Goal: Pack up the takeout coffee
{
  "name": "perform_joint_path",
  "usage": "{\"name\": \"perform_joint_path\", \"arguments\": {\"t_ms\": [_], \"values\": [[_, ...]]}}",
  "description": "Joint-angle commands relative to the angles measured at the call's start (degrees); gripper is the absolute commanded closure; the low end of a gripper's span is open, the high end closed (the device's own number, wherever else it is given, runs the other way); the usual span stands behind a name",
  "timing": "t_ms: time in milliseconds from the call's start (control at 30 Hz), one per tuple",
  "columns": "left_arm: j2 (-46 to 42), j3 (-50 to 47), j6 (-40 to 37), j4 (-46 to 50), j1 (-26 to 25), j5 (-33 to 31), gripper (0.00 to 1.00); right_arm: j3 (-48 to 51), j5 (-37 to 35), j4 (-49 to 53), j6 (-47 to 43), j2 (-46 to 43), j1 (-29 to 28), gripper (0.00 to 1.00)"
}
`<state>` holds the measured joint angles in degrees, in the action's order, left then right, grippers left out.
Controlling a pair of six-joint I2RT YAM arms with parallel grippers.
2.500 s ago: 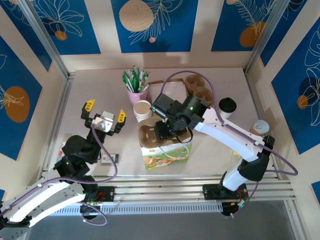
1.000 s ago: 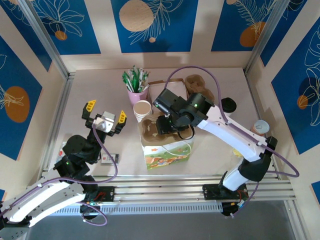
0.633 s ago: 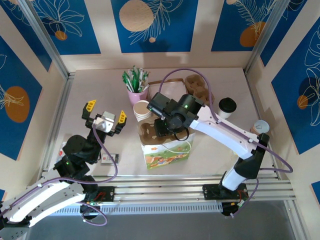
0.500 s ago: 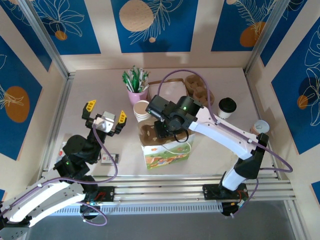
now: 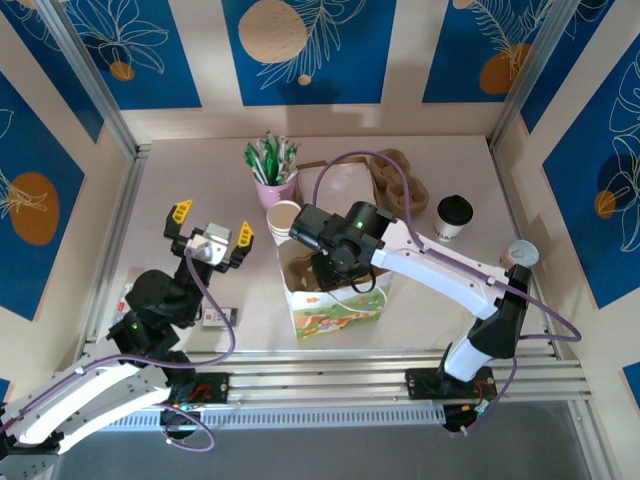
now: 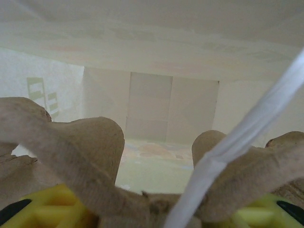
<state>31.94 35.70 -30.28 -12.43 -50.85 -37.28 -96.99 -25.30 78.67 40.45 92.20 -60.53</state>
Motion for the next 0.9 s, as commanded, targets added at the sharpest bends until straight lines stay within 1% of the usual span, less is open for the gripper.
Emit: {"name": "perform_joint_path", "arguments": {"t_ms": [0,500,700,867], "values": [[-0.48,0.4,0.93,-0.41,0.45,1.06,0.01,-0.51,0.52,0.82,0.25,-0.11,-0.01,0.49],[-0.57,0.34,0.93,-0.32,0.48,1.15,0.01,-3.39,-1.23,3.24,0.25,-0.27,-0.71,0.38],[-0.57,0.38,0.84,-0.32,0.47,1.01,0.01,-6.28,-2.42,4.81,-0.01,-0.31,-1.03,0.36],[-0.41,0.41,0.92,-0.25,0.47,1.15,0.01,-10.57,-3.46,6.01,-1.09,-0.45,-2.03,0.35]]}}
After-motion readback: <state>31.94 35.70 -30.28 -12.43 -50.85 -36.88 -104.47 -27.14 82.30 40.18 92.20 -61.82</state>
